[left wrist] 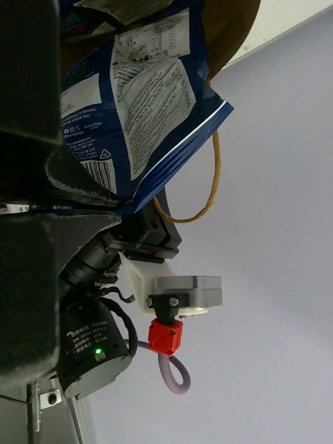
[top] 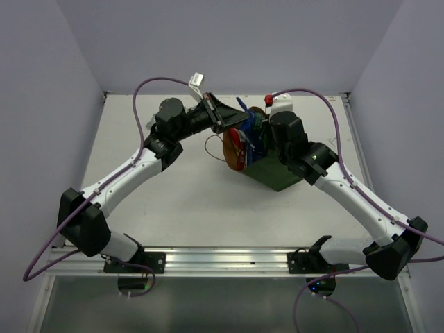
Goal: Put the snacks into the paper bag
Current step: Place the snack in the paper bag.
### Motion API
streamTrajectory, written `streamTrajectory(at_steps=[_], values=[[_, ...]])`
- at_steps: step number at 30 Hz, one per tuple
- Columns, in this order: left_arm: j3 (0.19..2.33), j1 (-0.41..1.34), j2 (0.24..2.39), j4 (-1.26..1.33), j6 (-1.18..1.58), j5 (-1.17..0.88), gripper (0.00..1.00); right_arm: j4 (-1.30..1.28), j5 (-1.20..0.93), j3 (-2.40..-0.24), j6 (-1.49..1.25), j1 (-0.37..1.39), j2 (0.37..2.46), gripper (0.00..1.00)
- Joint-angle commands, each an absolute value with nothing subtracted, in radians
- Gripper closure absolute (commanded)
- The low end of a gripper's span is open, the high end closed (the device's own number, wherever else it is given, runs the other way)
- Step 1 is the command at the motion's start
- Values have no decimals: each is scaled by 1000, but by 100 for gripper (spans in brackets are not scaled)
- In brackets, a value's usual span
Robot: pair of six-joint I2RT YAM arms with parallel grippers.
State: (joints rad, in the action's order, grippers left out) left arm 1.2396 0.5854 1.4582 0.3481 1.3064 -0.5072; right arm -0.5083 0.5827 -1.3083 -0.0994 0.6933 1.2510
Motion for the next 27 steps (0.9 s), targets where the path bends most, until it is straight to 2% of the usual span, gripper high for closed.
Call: streamTrajectory(at_steps=[1, 14, 20, 21, 22, 24, 25, 27], values=[[1232, 598, 1471, 399, 1328, -511, 100, -448, 575, -1371, -123, 693, 1238, 100], [1217, 706, 1626, 482, 1318, -449, 100, -449, 572, -1367, -133, 693, 1232, 100], [1227, 716, 1632, 292, 1198, -391, 100, -448, 587, -1361, -127, 693, 1223, 100], [1236, 716, 1629, 194, 1169, -376, 96, -448, 589, -1361, -126, 693, 1221, 100], [1261, 716, 1618, 104, 1108, -335, 85, -448, 591, -1359, -124, 692, 1221, 100], [1287, 716, 1603, 27, 1054, -284, 71, -448, 594, -1358, -123, 693, 1220, 100], [1299, 716, 1589, 2, 1008, -240, 58, -446, 594, -1358, -123, 693, 1220, 100], [1337, 716, 1577, -104, 953, -206, 48, -445, 595, -1358, -121, 693, 1219, 100]])
